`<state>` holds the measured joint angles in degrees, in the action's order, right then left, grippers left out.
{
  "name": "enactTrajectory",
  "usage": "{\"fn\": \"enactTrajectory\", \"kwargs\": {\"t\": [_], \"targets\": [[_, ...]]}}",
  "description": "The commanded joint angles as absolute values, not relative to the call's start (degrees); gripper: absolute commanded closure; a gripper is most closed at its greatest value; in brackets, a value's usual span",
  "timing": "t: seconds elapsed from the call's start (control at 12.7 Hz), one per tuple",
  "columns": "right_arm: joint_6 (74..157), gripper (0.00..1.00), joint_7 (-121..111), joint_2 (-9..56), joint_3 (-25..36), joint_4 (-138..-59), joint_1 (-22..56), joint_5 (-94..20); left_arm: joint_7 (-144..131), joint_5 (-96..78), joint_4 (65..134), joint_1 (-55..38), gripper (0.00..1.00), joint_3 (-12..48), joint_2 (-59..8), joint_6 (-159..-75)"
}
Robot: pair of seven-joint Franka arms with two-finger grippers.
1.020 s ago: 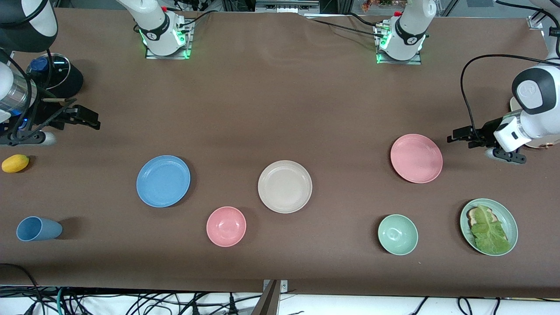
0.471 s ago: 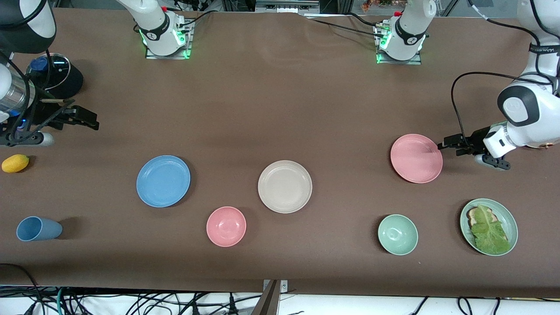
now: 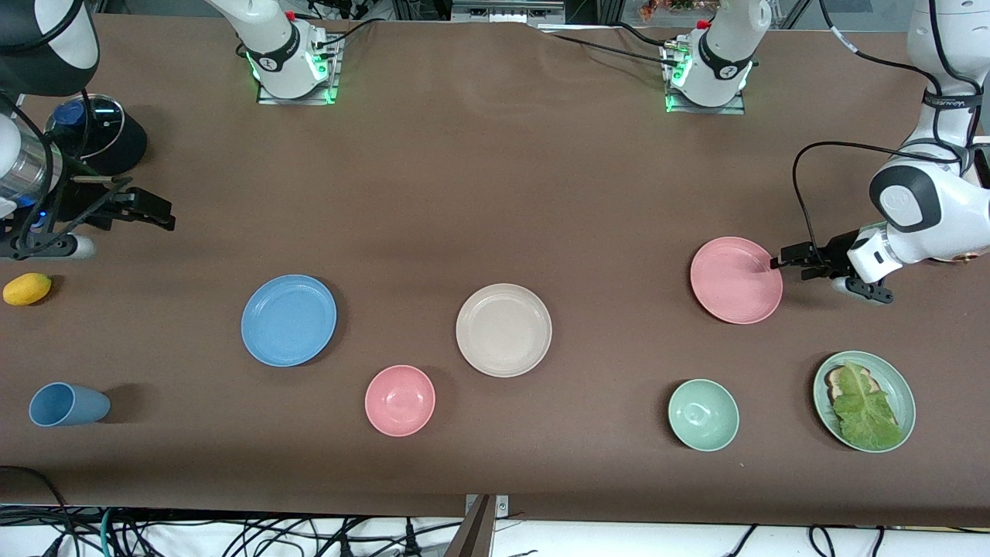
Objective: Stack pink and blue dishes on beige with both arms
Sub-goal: 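Reach the left gripper down to the pink plate rim and grasp it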
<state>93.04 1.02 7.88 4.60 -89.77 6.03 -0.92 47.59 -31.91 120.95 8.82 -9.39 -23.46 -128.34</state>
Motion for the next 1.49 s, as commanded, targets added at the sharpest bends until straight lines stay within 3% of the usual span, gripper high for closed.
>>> {"fn": "enactTrajectory", "kwargs": {"t": [0.0,0.86,0.94,1.1,1.18,1.41], "targets": [[92.2,0.00,0.9,8.2,4.6,-88.8,5.5,-1.8,49.7,-34.5,120.5,8.9,0.00,-9.2,-25.0,-130.3],[92.2,0.00,0.9,8.2,4.6,-88.8,5.5,-1.8,49.7,-38.3,119.2,6.9,0.04,-8.7,-28.7,-132.6],[92.2,0.00,0.9,8.2,4.6,-88.8,5.5,-1.8,49.7,-38.3,118.9,6.9,0.15,-8.7,-29.1,-132.6],[92.2,0.00,0.9,8.2,4.6,-88.8,5.7,-1.8,49.8,-38.3,118.9,6.9,0.79,-8.7,-29.0,-132.5],[92.2,0.00,0.9,8.2,4.6,-88.8,5.5,-1.8,49.8,-38.3,118.9,7.1,1.00,-8.7,-29.0,-132.2],[92.2,0.00,0.9,8.2,4.6,-88.8,5.7,-1.8,49.8,-38.3,118.9,7.1,1.00,-8.7,-29.0,-131.8]]}}
